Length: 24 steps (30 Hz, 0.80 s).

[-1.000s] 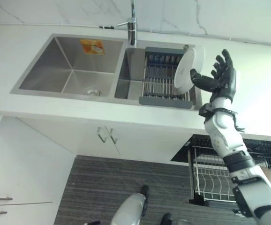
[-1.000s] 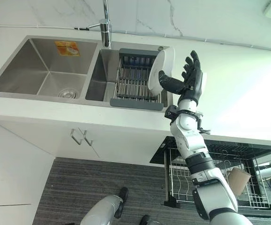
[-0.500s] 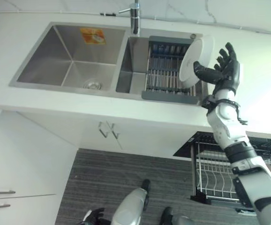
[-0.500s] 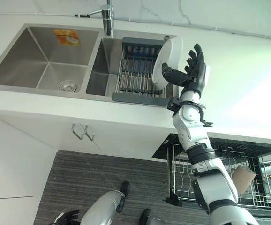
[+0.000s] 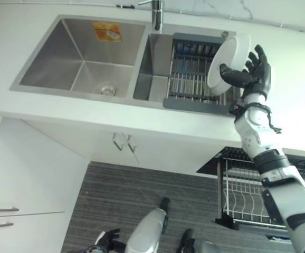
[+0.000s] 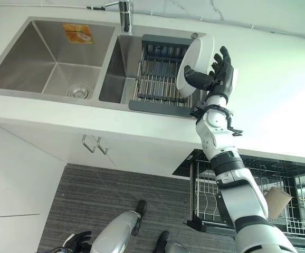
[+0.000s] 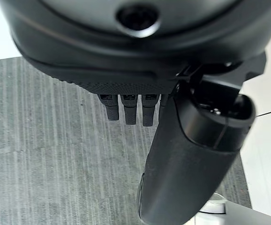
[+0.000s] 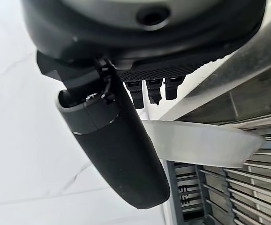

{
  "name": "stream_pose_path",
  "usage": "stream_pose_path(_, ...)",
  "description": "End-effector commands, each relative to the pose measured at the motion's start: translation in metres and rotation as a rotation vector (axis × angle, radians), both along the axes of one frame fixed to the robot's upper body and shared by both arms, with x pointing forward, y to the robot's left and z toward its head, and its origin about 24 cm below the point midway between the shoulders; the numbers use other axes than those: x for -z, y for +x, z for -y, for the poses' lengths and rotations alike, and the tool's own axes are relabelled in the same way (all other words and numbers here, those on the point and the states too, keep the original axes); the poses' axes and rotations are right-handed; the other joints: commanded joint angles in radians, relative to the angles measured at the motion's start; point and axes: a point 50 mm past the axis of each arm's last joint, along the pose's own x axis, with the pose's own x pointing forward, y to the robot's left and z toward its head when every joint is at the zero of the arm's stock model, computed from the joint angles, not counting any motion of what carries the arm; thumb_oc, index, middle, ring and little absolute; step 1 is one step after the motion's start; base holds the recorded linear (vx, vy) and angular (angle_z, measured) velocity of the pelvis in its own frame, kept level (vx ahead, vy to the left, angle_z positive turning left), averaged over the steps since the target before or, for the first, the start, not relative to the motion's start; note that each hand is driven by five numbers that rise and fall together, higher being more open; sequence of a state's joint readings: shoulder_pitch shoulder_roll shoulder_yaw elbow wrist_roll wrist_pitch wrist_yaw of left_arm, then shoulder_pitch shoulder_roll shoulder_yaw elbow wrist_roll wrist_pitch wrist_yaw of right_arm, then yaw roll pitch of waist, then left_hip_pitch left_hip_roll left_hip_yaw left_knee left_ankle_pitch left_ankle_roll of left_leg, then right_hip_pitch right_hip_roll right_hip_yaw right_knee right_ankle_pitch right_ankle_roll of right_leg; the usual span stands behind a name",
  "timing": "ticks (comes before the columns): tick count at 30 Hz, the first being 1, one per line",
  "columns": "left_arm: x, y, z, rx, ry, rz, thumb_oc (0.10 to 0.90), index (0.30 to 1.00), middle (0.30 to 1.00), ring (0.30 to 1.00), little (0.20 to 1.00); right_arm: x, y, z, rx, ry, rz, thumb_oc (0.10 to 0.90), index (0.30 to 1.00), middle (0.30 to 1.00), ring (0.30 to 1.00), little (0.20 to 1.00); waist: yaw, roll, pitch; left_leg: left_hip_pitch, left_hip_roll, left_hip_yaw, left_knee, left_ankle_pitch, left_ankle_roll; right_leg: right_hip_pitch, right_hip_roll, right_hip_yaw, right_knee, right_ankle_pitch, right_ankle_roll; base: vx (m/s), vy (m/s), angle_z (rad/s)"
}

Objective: Place the dishes in the dishwasher.

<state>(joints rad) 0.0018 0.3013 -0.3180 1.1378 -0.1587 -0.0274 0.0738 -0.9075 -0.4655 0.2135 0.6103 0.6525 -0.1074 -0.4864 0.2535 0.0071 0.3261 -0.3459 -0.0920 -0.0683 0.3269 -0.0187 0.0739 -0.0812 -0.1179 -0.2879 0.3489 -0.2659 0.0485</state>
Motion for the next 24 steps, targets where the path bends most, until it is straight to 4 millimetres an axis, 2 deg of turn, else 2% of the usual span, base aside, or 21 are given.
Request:
stream_pose_path(1,-0.003,-0.01,-0.022,0.009,0.062,-0.032,0.8,0.9,0.9,0.9,0.9,-0.077,-0.006,0.012,0.01,0.006,0.254,0.511,0.467,0.467,0.467,0.467,0.025,0.002,-0.066,0.056,0.027,-0.05,-0.027,-0.105,-0.054,-0.067,-0.108,0.028,-0.049,0.174,0.088,-0.03,0.013,0.0)
stream_pose_path(2,-0.004,-0.008,-0.023,0.008,0.058,-0.025,0.8,0.9,0.9,0.9,0.9,-0.078,-0.004,0.013,0.0,0.01,0.247,0.449,0.373,0.373,0.373,0.373,0.025,0.003,-0.063,0.053,0.026,-0.051,-0.027,-0.104,-0.054,-0.07,-0.109,0.029,-0.049,0.174,0.087,-0.03,0.014,0.0)
stream_pose_path(4,-0.004,-0.005,-0.022,0.009,0.054,-0.017,0.8,0.9,0.9,0.9,0.9,-0.08,-0.003,0.013,-0.009,0.009,0.241,0.4,0.3,0.3,0.3,0.3,0.026,0.005,-0.06,0.051,0.026,-0.051,-0.027,-0.103,-0.054,-0.073,-0.11,0.028,-0.049,0.175,0.087,-0.04,0.016,0.0)
stream_pose_path(15,-0.008,0.009,-0.016,0.018,0.02,0.035,0.8,0.9,0.9,0.9,0.9,-0.084,0.002,0.01,-0.014,-0.027,0.22,0.4,0.3,0.3,0.3,0.3,0.031,0.015,-0.045,0.04,0.023,-0.049,-0.027,-0.099,-0.056,-0.083,-0.118,0.021,-0.049,0.183,0.085,-0.04,0.02,0.02)
stream_pose_path(22,-0.006,0.001,-0.02,0.007,0.036,0.015,0.8,0.9,0.9,0.9,0.9,-0.081,-0.001,0.012,-0.012,0.003,0.26,0.4,0.3,0.3,0.3,0.3,0.031,-0.002,-0.067,0.053,0.034,-0.039,-0.027,-0.103,-0.059,-0.068,-0.111,0.016,-0.049,0.176,0.086,-0.03,-0.026,0.01)
stream_pose_path(24,-0.006,-0.002,-0.022,0.0,0.05,0.003,0.8,0.9,0.9,0.9,0.9,-0.081,-0.004,0.005,-0.061,0.051,0.319,0.4,0.3,0.3,0.3,0.3,0.03,-0.011,-0.078,0.06,0.037,-0.039,-0.027,-0.105,-0.06,-0.06,-0.105,0.019,-0.049,0.171,0.085,-0.03,-0.054,0.0)
